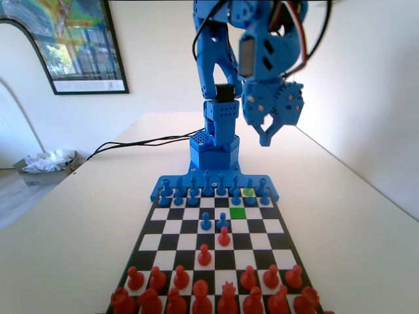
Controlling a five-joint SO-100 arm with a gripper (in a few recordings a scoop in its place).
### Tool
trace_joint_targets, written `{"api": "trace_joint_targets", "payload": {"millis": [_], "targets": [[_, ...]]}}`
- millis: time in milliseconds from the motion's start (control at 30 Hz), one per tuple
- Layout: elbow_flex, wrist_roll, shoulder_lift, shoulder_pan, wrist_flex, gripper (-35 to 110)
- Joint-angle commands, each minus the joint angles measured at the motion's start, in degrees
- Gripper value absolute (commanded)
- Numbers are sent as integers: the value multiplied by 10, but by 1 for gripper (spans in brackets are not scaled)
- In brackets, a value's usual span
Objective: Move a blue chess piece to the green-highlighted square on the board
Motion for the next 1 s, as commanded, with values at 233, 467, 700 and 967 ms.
{"api": "trace_joint_targets", "payload": {"millis": [233, 467, 700, 967], "targets": [[29, -76, -10, -26, -8, 2], [76, -105, 12, -18, -19, 2], [65, -127, 16, -5, -19, 3], [83, -164, 33, 6, -41, 4]]}}
